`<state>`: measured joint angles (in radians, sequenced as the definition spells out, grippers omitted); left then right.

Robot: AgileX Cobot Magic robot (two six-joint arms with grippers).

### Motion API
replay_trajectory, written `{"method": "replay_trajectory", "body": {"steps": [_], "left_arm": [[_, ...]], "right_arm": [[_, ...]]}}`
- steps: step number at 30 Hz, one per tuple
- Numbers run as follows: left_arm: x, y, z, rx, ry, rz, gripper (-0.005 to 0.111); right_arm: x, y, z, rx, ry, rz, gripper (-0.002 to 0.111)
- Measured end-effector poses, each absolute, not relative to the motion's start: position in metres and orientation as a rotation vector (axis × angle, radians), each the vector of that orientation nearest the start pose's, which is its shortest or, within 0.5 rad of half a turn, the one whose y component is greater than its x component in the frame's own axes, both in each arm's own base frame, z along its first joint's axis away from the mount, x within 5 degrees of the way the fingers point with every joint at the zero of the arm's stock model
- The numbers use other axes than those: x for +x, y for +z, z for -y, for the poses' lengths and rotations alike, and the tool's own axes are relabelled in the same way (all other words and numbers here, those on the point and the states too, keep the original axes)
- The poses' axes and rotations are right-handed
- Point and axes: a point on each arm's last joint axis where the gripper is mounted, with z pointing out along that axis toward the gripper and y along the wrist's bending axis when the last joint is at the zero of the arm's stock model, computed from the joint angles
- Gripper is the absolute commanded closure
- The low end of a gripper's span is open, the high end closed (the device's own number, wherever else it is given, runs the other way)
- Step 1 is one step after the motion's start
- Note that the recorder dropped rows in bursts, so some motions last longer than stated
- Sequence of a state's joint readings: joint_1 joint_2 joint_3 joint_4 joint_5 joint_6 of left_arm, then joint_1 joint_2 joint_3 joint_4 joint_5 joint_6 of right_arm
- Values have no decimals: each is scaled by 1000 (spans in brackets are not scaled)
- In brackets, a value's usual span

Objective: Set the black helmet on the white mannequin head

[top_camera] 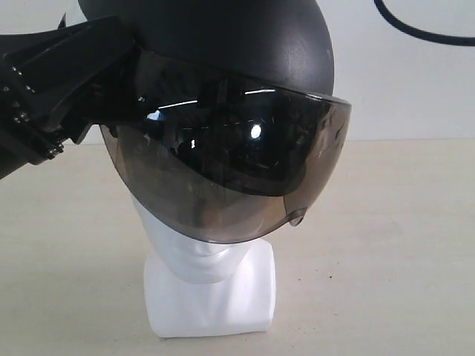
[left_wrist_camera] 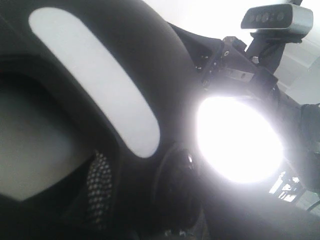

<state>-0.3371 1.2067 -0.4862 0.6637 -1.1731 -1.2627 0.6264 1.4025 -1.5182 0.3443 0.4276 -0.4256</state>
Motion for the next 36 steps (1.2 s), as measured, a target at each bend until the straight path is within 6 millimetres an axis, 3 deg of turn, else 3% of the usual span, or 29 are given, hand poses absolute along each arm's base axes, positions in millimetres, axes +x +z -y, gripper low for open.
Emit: {"method": "replay_trajectory", "body": {"steps": [7,18,36], "left_arm": [[189,302,121,191,-1457,-1337,99],[187,301,121,216,-1435,-1363,63],[187,302,122,250,-1391,-1398,61]], "right_arm": [[251,462,-198,-749,499,-1646,108],[250,460,-199,-772,501,-1660,108],[248,461,-198,-799,488,-1656,108]]}}
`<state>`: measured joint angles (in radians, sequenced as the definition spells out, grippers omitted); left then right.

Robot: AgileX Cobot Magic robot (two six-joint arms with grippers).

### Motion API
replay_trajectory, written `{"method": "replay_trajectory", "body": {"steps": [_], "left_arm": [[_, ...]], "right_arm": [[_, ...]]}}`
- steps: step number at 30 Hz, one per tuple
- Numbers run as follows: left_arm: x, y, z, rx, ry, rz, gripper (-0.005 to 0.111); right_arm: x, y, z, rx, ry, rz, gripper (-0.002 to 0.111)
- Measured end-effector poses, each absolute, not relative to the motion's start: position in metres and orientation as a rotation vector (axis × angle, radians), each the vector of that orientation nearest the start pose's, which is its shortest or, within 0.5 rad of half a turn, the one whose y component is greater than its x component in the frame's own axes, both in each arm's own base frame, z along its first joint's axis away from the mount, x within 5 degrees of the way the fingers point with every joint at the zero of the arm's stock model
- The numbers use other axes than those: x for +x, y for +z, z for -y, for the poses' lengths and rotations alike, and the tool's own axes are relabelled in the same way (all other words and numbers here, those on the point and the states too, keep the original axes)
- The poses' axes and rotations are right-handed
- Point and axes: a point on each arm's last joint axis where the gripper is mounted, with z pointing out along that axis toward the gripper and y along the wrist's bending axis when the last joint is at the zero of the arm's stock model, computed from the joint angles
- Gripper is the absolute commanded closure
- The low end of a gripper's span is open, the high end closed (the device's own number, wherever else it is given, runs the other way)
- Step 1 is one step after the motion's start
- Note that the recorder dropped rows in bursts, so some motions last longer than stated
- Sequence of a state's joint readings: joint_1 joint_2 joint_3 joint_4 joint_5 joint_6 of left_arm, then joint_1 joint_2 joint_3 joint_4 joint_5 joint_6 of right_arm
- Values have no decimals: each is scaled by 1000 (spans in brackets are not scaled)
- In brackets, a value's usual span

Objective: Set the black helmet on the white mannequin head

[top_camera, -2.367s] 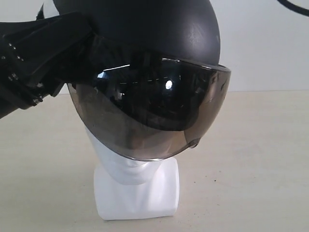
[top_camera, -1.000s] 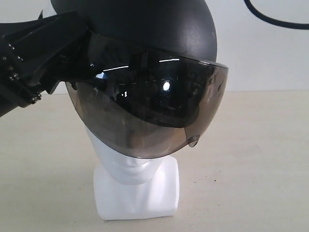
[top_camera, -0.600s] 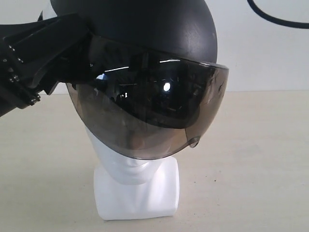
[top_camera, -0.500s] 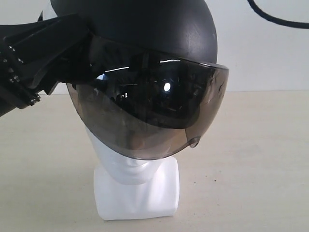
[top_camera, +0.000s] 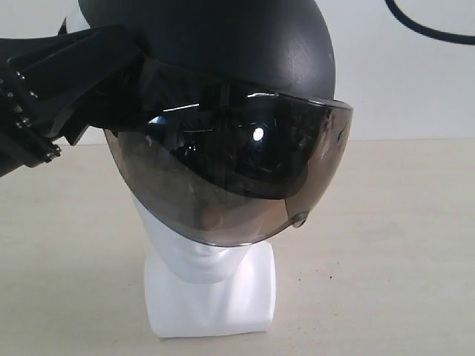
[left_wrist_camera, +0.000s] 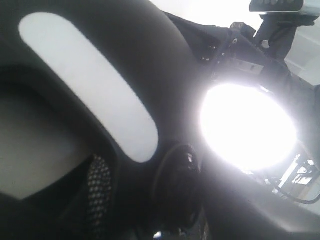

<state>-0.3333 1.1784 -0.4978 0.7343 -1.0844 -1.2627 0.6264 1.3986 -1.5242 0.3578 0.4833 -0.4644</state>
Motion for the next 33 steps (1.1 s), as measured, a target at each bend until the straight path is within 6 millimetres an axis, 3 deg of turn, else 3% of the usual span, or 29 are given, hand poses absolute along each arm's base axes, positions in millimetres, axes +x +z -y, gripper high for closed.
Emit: {"method": "replay_trajectory", "body": {"steps": [12,27,33], "left_arm": [[184,306,119,261,-1339,-1398,61],[164,312,94,228,-935,-1552,61],[163,314,90,194,-884,-1570,61]], "right_arm": [[248,460,-198,-807,485,-1660,108],[246,449,-200,-872,499,-1740,108],[250,441,-204,-882,503,-1767,108]]}}
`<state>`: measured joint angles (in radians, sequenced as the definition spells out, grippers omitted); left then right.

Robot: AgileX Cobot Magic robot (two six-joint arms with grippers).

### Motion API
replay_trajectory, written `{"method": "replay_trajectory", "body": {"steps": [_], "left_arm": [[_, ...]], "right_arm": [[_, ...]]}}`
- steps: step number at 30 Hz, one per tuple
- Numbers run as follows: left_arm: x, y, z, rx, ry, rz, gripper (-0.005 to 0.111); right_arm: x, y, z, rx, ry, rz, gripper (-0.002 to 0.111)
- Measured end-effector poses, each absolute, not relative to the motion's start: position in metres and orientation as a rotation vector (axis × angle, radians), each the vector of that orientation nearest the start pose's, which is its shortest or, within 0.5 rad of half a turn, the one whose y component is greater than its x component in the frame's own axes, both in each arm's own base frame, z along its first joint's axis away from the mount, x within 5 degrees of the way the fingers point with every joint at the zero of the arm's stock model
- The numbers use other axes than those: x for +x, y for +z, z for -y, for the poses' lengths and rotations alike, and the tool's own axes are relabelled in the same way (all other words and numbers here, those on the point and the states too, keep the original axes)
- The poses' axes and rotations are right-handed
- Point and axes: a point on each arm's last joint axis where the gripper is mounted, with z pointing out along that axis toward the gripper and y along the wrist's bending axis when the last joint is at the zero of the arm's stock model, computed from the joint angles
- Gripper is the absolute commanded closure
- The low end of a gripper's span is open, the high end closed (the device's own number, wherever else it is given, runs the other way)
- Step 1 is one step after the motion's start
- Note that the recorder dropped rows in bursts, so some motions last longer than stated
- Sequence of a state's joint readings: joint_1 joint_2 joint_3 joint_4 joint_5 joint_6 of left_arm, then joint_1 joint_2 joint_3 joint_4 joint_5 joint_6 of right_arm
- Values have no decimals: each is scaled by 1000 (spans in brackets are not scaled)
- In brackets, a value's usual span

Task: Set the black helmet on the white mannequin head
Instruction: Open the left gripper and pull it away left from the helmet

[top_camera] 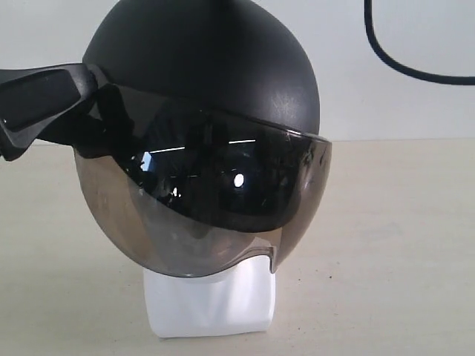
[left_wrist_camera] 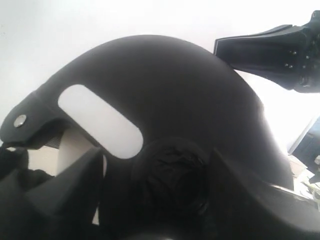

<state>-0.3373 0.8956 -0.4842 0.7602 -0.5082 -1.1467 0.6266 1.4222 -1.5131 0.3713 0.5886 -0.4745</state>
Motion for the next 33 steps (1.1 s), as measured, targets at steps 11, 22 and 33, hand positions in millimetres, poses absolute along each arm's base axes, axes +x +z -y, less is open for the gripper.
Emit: {"method": "replay_trajectory", "body": {"steps": [11,22,33], "left_arm": [[161,315,86,187,-835,-1597,61],[150,314,76,146,-740,-1642,61],[148,309,65,83,-609,-1710,61]], "right_arm": [[255,439,-208,-876,513,-1754,108],[255,440,-208,-872,515,-1749,108],[255,440,-208,-876,513,-1749,108]]}}
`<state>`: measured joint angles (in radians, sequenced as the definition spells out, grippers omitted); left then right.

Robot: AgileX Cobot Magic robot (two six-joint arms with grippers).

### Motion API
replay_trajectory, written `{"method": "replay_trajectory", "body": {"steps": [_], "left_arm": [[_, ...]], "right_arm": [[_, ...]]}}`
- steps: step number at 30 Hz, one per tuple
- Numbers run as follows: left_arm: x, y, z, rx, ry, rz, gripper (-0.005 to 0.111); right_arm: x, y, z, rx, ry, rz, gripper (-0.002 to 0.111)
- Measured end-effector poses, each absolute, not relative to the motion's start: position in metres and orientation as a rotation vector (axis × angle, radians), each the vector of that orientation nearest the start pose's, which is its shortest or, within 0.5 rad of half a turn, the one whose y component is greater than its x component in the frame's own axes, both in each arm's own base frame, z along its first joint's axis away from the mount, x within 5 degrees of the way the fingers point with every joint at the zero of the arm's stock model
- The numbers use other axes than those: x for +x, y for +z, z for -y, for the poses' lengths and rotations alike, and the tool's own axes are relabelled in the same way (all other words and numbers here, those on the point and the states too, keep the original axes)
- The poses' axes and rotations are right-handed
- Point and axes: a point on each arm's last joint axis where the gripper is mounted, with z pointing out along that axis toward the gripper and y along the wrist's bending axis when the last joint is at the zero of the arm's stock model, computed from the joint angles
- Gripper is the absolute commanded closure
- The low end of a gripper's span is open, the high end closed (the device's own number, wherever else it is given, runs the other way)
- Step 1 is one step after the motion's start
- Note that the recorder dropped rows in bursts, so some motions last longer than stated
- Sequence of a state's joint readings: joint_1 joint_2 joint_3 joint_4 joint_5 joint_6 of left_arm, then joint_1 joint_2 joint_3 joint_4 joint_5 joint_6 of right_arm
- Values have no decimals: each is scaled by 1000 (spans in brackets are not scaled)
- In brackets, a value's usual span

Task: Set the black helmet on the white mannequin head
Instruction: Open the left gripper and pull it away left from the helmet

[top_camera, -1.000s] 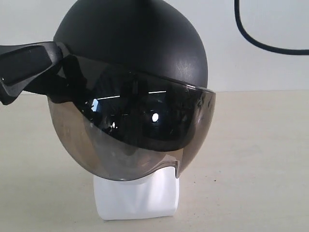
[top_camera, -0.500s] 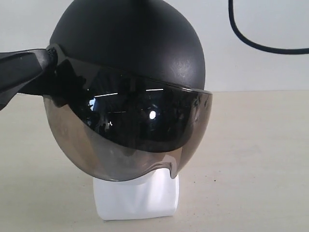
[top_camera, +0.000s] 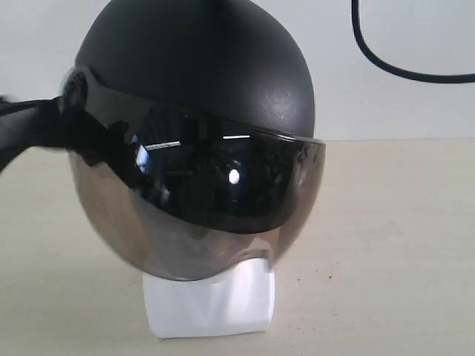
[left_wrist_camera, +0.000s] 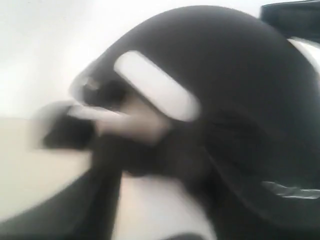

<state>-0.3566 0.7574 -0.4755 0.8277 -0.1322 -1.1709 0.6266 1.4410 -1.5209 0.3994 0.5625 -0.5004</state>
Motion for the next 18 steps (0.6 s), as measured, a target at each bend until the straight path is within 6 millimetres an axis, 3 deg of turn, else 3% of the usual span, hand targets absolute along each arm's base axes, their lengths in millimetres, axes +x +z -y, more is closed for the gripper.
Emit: {"method": "replay_trajectory", "body": {"steps": [2,6,14,18], "left_arm": [[147,305,44,-45,-430,-1786,61],[145,297,38,-82,-355,-1838,61],[143,295,37,-83,-366,-1836,64],[142,299,40,-55,-404,-1801,78]], "right_arm": [[255,439,-208,-880,514,-1754,108],[256,439,-209,-879,514,-1751,108],[256,439,-209,-884,510,-1748,108],[256,439,-209,-884,510,-1748,108]]}}
